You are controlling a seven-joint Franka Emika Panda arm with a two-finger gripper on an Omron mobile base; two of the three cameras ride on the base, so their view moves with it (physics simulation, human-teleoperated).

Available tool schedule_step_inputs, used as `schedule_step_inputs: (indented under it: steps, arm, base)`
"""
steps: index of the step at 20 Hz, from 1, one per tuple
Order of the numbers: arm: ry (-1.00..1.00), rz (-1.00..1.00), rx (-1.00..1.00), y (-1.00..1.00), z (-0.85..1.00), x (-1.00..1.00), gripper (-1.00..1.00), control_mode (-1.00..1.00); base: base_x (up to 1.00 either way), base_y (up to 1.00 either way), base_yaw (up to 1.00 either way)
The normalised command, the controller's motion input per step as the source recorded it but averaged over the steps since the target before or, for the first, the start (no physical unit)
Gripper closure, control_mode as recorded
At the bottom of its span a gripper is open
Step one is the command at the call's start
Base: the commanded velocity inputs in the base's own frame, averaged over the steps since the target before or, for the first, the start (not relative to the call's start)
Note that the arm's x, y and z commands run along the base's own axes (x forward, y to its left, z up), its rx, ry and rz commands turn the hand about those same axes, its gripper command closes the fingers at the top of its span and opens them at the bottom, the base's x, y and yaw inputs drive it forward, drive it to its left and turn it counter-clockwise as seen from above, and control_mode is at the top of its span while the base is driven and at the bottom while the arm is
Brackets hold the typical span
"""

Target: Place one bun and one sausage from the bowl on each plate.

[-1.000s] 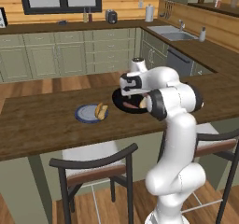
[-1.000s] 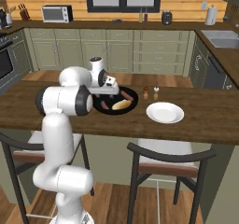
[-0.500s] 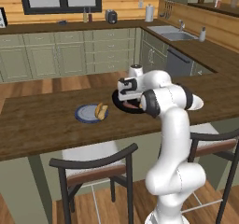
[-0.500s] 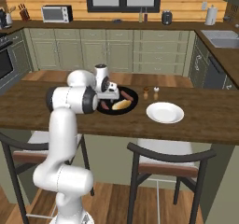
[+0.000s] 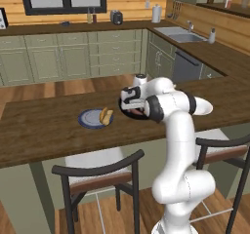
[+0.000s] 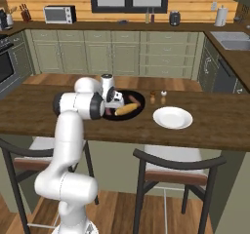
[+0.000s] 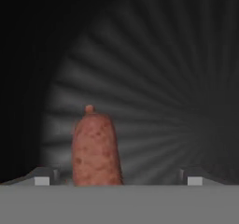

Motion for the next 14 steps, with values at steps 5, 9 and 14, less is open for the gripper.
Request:
schedule_step_inputs:
  steps: [5, 9, 14]
  arm:
    - [-0.06, 0.0, 0.0, 0.0, -0.47, 0.04, 1.0, -1.0]
    - [0.0, 0.0, 0.0, 0.0, -0.19, -0.12, 1.0, -1.0]
    - [-0.11, -0.02, 0.04, -0.03, -0.09, -0.47, 1.0, -1.0]
  base:
    - [0.0, 0.0, 0.0]
    - [0.0, 0.0, 0.0]
    - [0.0, 0.0, 0.0]
